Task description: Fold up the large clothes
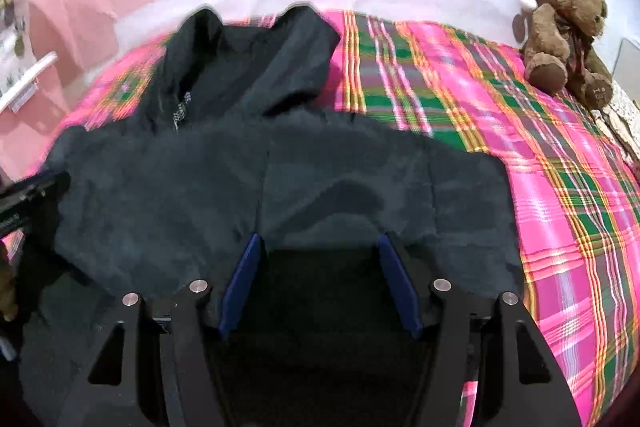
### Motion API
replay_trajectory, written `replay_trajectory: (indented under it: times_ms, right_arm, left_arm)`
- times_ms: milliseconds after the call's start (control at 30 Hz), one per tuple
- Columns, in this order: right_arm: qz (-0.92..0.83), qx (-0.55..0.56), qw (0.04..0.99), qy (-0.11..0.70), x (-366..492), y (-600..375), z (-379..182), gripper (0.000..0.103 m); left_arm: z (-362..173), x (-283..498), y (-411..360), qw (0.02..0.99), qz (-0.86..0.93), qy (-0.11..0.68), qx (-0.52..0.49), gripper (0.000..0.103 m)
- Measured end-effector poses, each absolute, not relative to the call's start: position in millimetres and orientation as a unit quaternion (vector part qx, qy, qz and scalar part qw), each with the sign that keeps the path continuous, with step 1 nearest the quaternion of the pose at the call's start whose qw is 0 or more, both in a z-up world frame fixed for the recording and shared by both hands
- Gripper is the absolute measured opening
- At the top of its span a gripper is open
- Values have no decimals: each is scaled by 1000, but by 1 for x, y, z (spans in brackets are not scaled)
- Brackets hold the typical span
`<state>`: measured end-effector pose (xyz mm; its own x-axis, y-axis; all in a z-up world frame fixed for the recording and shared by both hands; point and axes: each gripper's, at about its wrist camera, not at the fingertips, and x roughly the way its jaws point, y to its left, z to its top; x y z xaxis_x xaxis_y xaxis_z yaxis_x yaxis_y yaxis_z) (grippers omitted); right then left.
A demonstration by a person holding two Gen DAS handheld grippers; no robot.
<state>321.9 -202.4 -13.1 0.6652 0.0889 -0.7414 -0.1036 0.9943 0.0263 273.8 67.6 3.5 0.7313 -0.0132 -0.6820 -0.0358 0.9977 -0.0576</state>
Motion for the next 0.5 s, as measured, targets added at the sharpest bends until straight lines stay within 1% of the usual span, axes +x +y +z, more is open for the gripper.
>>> replay_trajectory:
  times_ms: [100, 167, 233, 333, 500]
  right_arm:
    - [51, -7, 913, 405, 320, -206, -12, 62]
    - [48, -23, 903, 426, 325, -203, -23, 62]
    - [45, -29, 903, 426, 324, -200, -23, 62]
    - [61, -9, 906, 418, 323, -198, -7, 62]
    - [87, -6, 914, 396, 341, -189, 26, 62]
  left_arm:
    - [-3, 273, 88, 924, 29, 379, -32, 61]
    - [-10, 275, 94, 917, 32, 396, -37, 60]
    - [-9, 272, 92, 917, 28, 396, -30, 60]
    - [6, 269, 85, 921, 3, 388, -35, 60]
    - [49, 284, 67, 933, -34, 357, -32, 61]
